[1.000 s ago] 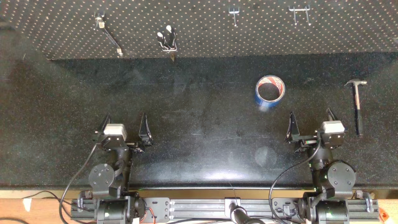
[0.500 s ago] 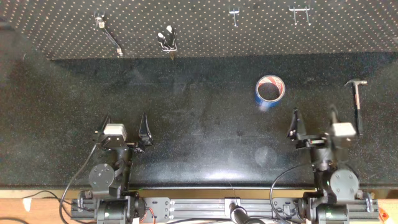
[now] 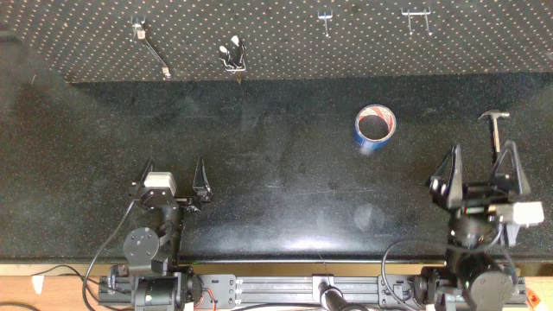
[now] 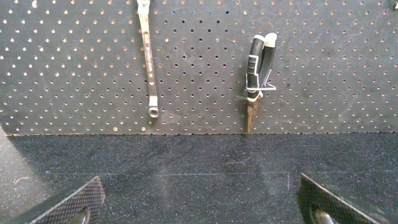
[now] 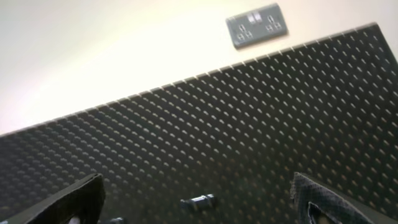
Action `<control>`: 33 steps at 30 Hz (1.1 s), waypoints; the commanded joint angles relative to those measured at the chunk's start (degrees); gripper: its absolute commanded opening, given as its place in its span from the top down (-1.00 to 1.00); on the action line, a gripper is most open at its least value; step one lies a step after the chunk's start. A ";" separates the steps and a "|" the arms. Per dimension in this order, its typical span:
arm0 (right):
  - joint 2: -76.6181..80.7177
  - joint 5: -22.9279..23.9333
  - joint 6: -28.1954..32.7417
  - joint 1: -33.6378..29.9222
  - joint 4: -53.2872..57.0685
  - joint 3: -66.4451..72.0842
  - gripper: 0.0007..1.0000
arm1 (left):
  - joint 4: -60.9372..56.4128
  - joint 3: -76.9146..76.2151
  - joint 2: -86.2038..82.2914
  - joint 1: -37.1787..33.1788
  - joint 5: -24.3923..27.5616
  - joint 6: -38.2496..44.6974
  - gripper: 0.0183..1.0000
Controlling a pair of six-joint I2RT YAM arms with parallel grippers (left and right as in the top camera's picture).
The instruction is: Place Tools Onto Pegboard
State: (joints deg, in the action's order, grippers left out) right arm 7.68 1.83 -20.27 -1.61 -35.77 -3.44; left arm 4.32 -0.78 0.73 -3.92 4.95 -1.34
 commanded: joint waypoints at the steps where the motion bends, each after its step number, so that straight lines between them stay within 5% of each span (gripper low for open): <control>1: 18.29 -0.52 -0.09 1.03 10.47 -19.56 -0.95 | -0.07 0.46 -0.52 0.24 -0.39 -0.31 -0.99; 7: 40.87 -7.65 -0.07 4.59 21.38 -39.12 -0.95 | -0.07 0.46 -0.52 0.24 -0.39 -0.31 -0.99; 18: 63.93 -3.74 3.08 16.79 69.64 -58.84 -0.95 | -0.07 0.46 -0.52 0.24 -0.39 -0.31 -0.99; 33: 70.90 -3.91 1.46 19.02 88.87 -63.06 -0.95 | -0.07 0.46 -0.52 0.24 -0.39 -0.31 -0.99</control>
State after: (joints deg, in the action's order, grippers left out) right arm 75.24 -2.92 -17.96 16.91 51.88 -63.42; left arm 4.16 -0.62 0.67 -3.92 4.95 -1.34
